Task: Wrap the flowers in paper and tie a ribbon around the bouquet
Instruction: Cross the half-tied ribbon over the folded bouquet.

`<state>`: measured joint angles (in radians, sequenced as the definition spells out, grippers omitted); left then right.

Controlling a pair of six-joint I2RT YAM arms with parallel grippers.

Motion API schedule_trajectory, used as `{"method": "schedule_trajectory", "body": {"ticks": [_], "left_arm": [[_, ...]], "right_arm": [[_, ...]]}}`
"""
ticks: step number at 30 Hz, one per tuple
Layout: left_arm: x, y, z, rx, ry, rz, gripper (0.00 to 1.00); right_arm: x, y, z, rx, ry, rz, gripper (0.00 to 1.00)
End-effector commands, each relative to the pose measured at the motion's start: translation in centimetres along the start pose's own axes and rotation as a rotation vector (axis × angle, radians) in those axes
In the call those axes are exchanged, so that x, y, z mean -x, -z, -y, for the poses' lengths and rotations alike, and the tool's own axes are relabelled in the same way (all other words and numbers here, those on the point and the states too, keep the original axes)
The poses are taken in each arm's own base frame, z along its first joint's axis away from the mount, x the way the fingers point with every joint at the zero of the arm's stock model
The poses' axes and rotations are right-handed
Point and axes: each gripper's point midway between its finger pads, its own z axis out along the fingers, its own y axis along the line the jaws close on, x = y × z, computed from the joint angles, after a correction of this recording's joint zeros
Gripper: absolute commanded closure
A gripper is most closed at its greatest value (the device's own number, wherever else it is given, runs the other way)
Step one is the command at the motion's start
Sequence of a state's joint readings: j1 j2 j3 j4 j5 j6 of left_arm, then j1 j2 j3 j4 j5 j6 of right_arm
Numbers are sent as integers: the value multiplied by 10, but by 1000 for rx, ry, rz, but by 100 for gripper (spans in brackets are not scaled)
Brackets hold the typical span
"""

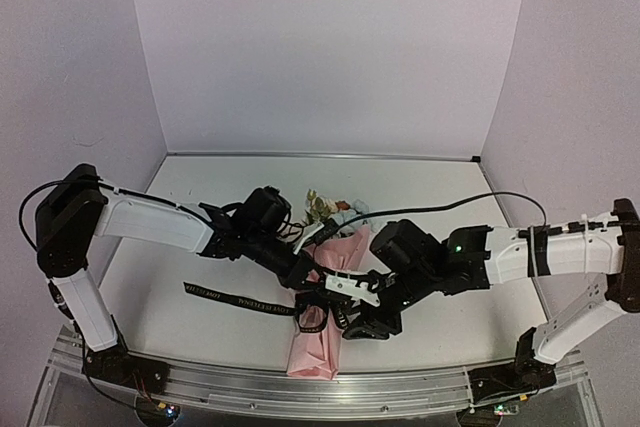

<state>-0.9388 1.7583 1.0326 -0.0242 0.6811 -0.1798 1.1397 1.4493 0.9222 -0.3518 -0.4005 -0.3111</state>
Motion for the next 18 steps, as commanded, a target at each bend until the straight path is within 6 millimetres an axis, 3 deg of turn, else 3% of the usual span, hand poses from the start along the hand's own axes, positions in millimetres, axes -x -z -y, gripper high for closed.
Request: {"method": "schedule_trajectory", "body": {"ticks": [1,6,14,18], "left_arm": [[15,3,11,-76,-34,1,100],[14,2,0,-55,-34,-14,100],[4,-2,0,-82,-67,-81,100],[11,-2,-12,-31,-80,-68,100]], "right_arm": [[29,3,-14,95,155,63,46],[30,1,-19,135,163,57,45],[23,1,-23,175,266,26,41],[36,8,-27,206,210,62,43]]}}
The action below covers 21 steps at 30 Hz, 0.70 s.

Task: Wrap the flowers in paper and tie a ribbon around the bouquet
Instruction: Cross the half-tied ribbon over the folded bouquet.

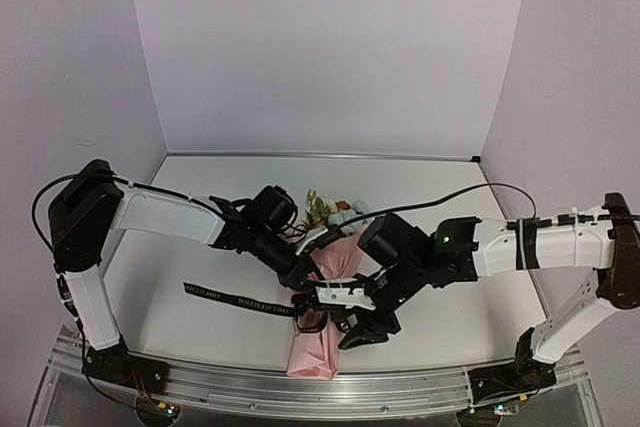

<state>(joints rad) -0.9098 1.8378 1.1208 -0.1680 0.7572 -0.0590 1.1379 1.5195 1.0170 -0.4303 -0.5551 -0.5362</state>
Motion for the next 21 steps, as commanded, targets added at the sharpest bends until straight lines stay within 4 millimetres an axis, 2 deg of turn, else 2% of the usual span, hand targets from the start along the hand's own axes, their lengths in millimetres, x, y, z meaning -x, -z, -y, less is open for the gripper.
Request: {"method": "schedule_trajectory", "body": {"ticks": [1,8,10,13,16,17,21], "left_arm": [[23,5,-4,22,-65,29,100],[27,1,-16,58,-64,30,100],[30,2,-17,71,-69,36,100],[36,5,-17,83,-90,62,100],[41,7,-20,114,-97,88,100],[44,8,-21,122,-105,104,100],[50,13,-27,177,-101,161,100]], "right_arm": [[25,11,-4,46,-4,63,43],[28,19,-9,43,-57,91,41],[29,22,-4,12,-111,91,41],[24,25,21,-115,-254,58,41],[25,35,53,-195,-533,75,43],[24,37,61,-213,-648,80,45],[18,52,82,-315,-852,64,47]]}}
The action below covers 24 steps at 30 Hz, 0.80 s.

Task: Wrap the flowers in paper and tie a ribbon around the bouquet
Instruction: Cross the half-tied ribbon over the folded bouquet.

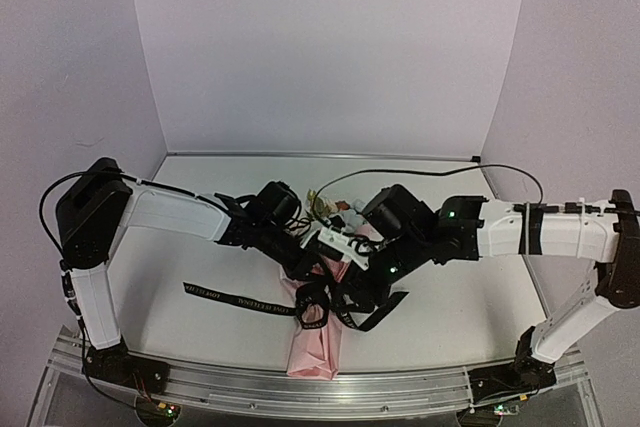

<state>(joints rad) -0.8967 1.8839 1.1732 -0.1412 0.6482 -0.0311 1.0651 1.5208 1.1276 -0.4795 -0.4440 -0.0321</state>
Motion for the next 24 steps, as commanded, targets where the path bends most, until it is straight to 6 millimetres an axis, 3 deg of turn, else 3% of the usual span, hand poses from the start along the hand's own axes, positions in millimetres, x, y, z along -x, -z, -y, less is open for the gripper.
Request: {"method": "schedule_trajectory", "body": {"ticks": [1,4,9,14,18,24], "left_arm": [[32,14,-6,89,-49,132,100],[41,20,-17,168,-56,194,100],[41,25,-29,267,-64,260,100],[42,31,-29,316,-96,320,100],[36,35,-32,344,-102,361,100],[44,42,-25,396,-166,416,100]], "right_arm": [[21,20,32,-162,-360,21,47],[24,23,35,-171,-493,-17,51],[15,24,42,-215,-552,-76,51],[4,17,42,-211,-563,-129,49],[-5,17,53,-275,-573,-141,46],[-10,21,62,-326,-662,-176,44]]}}
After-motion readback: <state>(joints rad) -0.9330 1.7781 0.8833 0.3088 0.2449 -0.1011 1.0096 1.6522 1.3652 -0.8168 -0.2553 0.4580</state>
